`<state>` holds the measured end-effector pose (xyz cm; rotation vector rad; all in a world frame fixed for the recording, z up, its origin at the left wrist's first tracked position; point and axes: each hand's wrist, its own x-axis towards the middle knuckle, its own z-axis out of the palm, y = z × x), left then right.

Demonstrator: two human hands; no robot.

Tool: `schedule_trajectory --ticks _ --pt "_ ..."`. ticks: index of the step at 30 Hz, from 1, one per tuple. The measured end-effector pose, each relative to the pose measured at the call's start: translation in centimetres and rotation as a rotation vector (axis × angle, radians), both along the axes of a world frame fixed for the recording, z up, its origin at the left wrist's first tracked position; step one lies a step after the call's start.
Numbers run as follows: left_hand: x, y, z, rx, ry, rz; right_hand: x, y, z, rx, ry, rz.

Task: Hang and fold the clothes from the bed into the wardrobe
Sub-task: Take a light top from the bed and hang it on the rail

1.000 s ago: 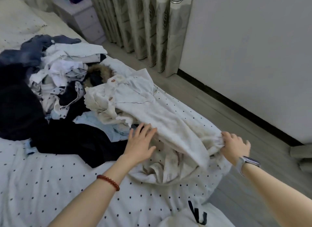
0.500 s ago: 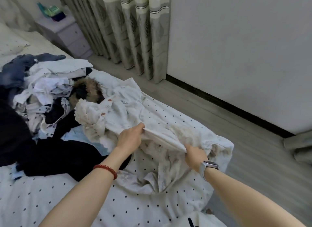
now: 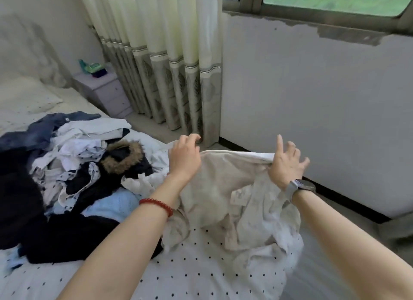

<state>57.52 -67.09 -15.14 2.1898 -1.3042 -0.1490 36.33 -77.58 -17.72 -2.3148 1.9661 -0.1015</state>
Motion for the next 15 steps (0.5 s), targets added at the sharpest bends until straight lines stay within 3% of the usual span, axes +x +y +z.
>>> schedule_trajectory --ticks 3,8,12,15 --pt "0.8 1.6 -3.5 0.21 -0.172 -0.005 0.8 3.4 -3.3 0.061 0.004 0.196" --pt "0.0 8.1 -11.7 0.285 -0.326 -0.383 1.6 10.0 -9.3 0.294 -0.122 0.59" --pt "-0.6 11.4 -16.0 0.717 -0.455 -0.496 1.7 12.6 -13.8 0.477 0.099 0.706" --pt "0.1 11.5 -17.7 0.817 -0.584 -0.47 1.6 12.2 -16.6 0.491 0.241 0.688"
